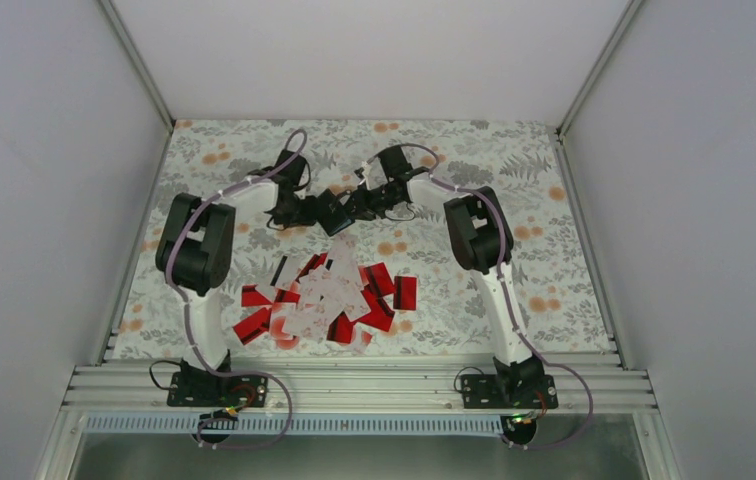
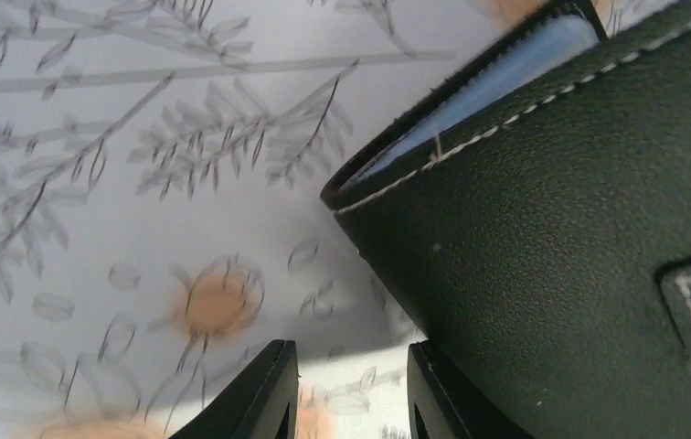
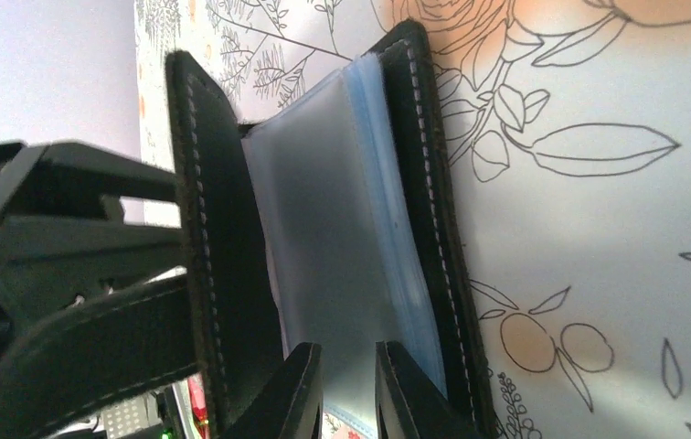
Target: Put the credit cards into the card holder
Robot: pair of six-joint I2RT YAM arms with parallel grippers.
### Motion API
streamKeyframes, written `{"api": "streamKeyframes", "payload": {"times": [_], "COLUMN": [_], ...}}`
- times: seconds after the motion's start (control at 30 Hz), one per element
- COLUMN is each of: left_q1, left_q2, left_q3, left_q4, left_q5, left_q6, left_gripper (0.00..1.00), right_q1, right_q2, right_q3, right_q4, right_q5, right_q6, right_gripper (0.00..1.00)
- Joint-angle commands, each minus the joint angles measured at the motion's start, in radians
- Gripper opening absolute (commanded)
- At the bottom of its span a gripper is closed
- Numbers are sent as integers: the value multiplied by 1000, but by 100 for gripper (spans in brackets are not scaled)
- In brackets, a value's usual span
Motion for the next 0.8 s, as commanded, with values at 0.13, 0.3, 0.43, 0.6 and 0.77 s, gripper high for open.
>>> {"api": "streamKeyframes", "payload": {"times": [0.13, 0.3, 0.43, 0.6, 0.77], "left_q1": [-4, -28, -52, -41, -9], "left_q2": [161, 249, 330, 289, 196], "left_q3": [165, 287, 411, 387, 278], "left_q4": [22, 28, 9, 11, 37], "left_q5": [89, 157, 226, 224, 231], "left_q6": [36, 52, 75, 84, 88], "left_gripper": [32, 32, 32, 35, 43], "right_q1": [8, 8, 7, 9, 13], "right_q2": [-22, -55, -75, -82, -83], "right_q3": [-6, 4, 1, 2, 5], "right_q4": [-97, -131, -148, -153, -118], "right_q5": [87, 113, 153, 158, 130], "right_q6": [-18, -33, -34, -31, -13], "right_gripper": [17, 17, 17, 18, 18]}}
